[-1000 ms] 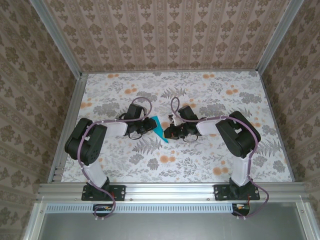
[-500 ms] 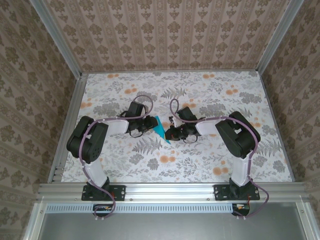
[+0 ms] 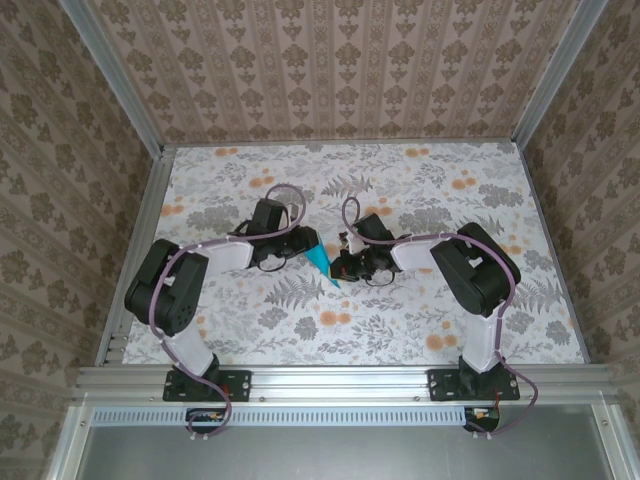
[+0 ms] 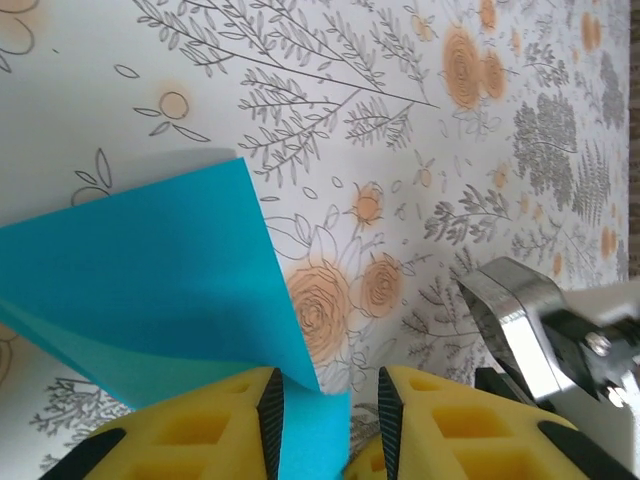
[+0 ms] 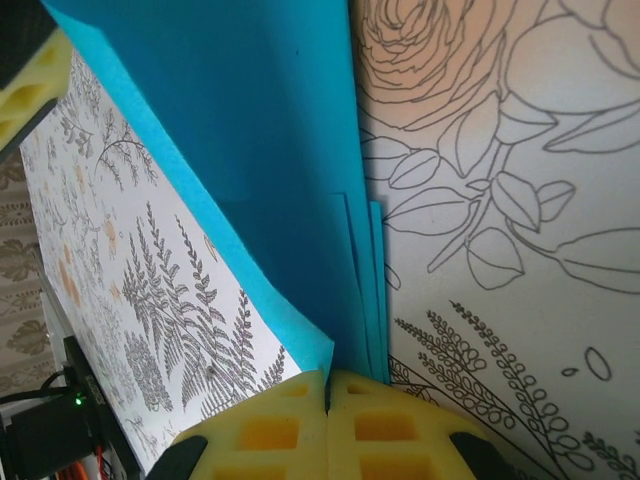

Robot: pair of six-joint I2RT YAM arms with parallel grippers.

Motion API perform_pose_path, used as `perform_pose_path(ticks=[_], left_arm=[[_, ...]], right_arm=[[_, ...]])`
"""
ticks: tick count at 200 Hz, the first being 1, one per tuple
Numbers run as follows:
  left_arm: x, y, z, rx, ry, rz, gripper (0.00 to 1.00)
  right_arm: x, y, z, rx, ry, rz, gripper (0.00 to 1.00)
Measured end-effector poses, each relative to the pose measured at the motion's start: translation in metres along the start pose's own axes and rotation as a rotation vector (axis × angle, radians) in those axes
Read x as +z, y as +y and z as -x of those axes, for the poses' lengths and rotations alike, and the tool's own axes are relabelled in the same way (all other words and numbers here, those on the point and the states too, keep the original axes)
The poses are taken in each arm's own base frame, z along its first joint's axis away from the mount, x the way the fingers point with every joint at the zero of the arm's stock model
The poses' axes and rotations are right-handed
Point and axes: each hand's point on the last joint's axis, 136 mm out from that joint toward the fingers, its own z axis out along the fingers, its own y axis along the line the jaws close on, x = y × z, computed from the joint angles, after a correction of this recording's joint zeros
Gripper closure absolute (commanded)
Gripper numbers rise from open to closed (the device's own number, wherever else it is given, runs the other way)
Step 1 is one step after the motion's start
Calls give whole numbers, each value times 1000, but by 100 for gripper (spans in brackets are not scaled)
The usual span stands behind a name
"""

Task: Fold a paper plane with a square sheet of paper (pick it up from the middle)
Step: Fold the wing for the fifth time at the center of the table.

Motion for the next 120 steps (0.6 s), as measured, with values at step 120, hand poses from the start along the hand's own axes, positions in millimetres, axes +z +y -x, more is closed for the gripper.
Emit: perform_pose_path(ticks=[120], left_arm=[[4, -10, -40, 68, 34, -51, 73]], right_arm=[[-1, -2, 3, 64, -12, 26, 98]])
